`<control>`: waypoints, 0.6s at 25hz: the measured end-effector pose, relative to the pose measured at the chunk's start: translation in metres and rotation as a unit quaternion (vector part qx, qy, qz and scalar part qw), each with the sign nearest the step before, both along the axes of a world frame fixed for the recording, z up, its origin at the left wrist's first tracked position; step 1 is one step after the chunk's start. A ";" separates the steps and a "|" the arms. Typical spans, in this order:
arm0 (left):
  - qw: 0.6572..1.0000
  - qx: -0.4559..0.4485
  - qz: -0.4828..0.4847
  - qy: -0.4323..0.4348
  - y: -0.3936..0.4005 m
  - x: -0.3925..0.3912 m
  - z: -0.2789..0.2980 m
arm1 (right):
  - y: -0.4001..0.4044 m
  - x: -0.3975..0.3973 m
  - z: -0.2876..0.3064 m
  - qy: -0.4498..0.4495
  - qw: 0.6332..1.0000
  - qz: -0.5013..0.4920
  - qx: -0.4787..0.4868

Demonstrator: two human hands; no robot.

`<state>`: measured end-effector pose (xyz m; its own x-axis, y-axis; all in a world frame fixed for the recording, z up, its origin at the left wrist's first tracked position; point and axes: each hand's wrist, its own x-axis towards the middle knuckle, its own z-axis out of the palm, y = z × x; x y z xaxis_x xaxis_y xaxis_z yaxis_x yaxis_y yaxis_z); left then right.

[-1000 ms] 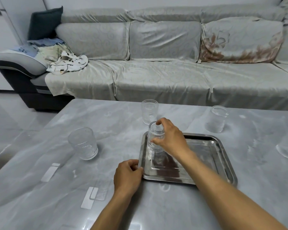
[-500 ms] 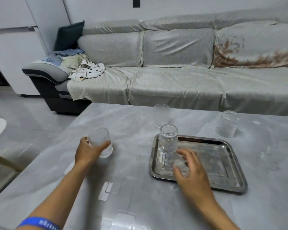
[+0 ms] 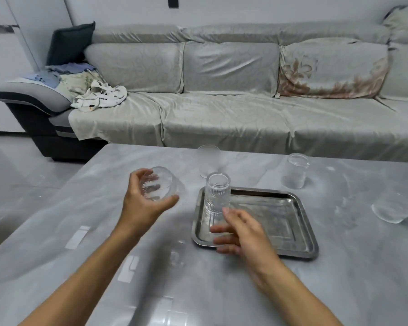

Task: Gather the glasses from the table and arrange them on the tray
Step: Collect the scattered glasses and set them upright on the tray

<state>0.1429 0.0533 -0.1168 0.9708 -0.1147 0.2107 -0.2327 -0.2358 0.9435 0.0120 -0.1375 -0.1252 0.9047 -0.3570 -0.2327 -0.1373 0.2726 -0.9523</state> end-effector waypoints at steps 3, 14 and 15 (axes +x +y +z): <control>0.985 0.032 -0.147 -0.089 -0.060 -0.063 0.009 | 0.003 0.005 0.014 0.026 0.952 0.073 0.297; 0.957 0.254 -0.036 0.135 -0.073 -0.001 -0.059 | -0.114 0.045 -0.025 0.059 0.926 -0.132 -0.348; 0.955 0.260 -0.044 0.132 -0.076 0.002 -0.062 | -0.114 0.053 -0.034 0.058 0.911 -0.112 -0.392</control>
